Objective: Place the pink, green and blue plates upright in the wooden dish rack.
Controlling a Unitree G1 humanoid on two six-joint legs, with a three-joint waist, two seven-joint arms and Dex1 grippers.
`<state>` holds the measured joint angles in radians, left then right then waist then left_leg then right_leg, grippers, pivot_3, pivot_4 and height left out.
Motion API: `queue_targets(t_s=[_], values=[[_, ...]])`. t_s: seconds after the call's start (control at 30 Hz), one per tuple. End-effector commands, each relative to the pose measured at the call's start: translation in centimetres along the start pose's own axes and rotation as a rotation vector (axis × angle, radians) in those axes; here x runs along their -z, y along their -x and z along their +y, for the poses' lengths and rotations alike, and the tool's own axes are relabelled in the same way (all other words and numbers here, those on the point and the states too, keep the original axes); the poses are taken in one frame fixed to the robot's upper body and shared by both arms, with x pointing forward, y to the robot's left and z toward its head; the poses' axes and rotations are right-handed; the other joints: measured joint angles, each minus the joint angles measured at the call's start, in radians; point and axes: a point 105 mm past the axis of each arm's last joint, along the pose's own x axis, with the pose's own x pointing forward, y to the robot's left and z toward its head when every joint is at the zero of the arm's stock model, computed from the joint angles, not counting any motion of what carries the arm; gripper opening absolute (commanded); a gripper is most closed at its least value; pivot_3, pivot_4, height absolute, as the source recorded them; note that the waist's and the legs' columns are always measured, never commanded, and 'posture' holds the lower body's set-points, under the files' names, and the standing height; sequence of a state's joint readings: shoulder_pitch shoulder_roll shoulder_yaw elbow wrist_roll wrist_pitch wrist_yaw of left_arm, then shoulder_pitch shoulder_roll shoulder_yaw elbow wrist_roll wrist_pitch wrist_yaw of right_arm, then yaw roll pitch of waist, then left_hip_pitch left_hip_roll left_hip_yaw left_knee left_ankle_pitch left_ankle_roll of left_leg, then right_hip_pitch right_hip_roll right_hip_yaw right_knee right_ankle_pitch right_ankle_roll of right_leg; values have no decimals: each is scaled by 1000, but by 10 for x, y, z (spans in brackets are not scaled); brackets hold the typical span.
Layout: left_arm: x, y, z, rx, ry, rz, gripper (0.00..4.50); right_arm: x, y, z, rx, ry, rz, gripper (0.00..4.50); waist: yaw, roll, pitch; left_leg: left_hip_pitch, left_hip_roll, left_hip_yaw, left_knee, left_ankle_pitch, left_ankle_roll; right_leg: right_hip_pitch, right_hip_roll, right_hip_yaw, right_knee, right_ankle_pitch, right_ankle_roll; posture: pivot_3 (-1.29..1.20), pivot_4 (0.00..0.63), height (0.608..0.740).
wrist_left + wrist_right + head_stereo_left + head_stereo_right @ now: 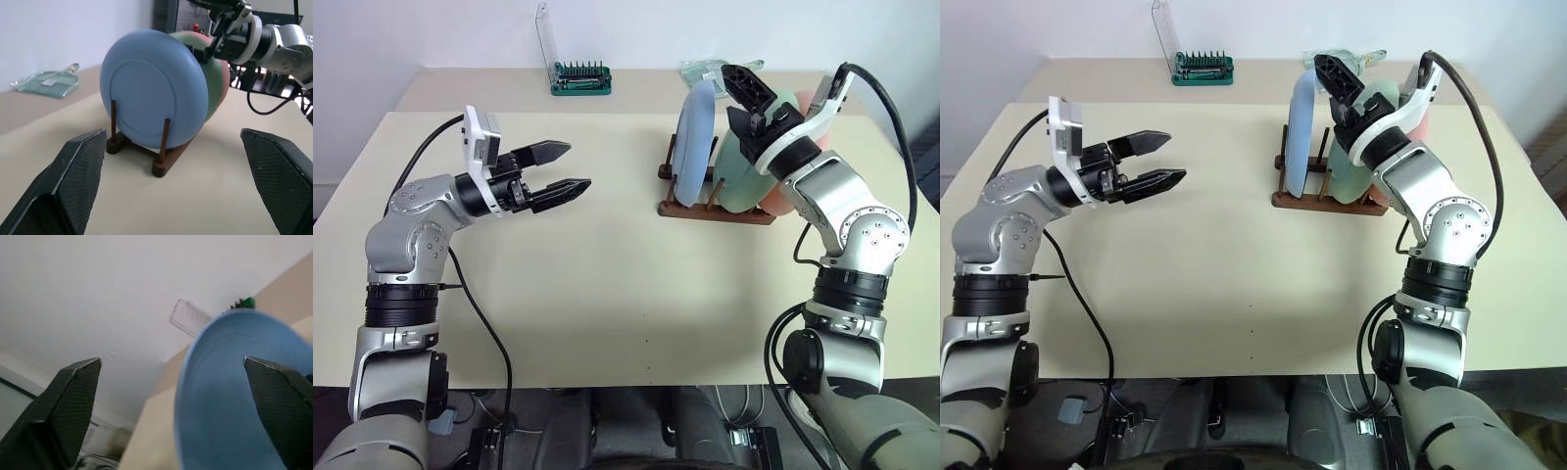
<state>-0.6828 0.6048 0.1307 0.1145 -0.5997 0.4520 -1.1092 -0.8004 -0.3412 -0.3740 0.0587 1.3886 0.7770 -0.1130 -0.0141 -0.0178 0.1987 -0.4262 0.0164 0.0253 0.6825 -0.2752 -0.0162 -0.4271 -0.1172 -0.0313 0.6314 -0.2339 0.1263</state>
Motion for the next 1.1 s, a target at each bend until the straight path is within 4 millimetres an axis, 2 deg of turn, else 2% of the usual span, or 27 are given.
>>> queue_targets(t_s=[0.03, 0.23, 0.37, 0.47, 0.57, 0.67, 0.8, 0.87, 0.93, 1.0, 1.1], values=[[-13, -2, -2, 16, -49, -27, 4500, -14, -1, 34, -122, 115, -46, 4464, 0, 0, 0, 0, 0, 0, 0, 0, 0, 0, 0, 0, 0, 0, 0, 0, 150, 724], [-13, -4, -2, 22, -54, -26, 4500, -16, 2, 56, -218, 151, -53, 4464, 0, 0, 0, 0, 0, 0, 0, 0, 0, 0, 0, 0, 0, 0, 0, 0, 150, 724], [-14, -4, -3, 25, -55, -29, 4500, -40, 13, 67, -273, 243, -133, 4464, 4, 0, 0, 0, 0, 0, 0, 0, 0, 0, 0, 0, 0, 0, 0, 0, 150, 724], [-13, -4, -10, 62, -58, -16, 4500, -56, 37, 63, -291, 425, -120, 4464, 11, 0, 0, -1, 0, 0, 1, 0, 0, 0, 0, 0, 0, 0, 0, 0, 150, 724], [-12, -3, -16, 93, -58, -4, 4500, -64, 56, 63, -306, 489, -95, 4464, 17, 0, 0, -1, 0, 0, 0, -1, 2, 0, 0, 0, -1, 0, 0, 0, 150, 724], [-12, -3, -16, 98, -61, -5, 4500, -69, 66, 65, -309, 534, -89, 4464, 8, 0, 0, 0, 0, 1, 0, -1, 2, 0, 0, 0, -2, 0, 0, 0, 150, 724], [-12, -7, -17, 111, -89, -5, 4500, -70, 75, 49, -226, 679, -41, 4464, 4, 0, 0, 1, 0, 1, 1, -1, 2, 0, 0, 0, -1, 0, 0, 0, 150, 724], [-13, -8, -17, 110, -111, -4, 4500, -79, 81, 40, -180, 712, -64, 4464, 4, 0, 0, 0, 0, 1, 1, -1, 2, 0, 0, 0, -1, 0, 0, 0, 150, 724], [-12, -7, -15, 109, -120, 4, 4500, -72, 92, 50, -277, 723, -27, 4464, 6, 0, 0, 0, 0, 1, 1, -1, 2, 0, 0, 0, -1, 0, 0, 0, 150, 724], [-9, -5, -12, 99, -120, 15, 4500, -45, 107, 64, -430, 676, 89, 4464, 9, 0, 0, 0, 0, 1, 1, -1, 2, 0, 0, 0, -1, 0, 0, 0, 150, 724], [-2, -1, -15, 95, -120, 46, 4500, -9, 124, 55, -505, 664, 254, 4464, 9, 0, 0, 0, 0, 0, 0, -1, 2, 1, 0, 0, -2, 0, 0, 0, 150, 724]])
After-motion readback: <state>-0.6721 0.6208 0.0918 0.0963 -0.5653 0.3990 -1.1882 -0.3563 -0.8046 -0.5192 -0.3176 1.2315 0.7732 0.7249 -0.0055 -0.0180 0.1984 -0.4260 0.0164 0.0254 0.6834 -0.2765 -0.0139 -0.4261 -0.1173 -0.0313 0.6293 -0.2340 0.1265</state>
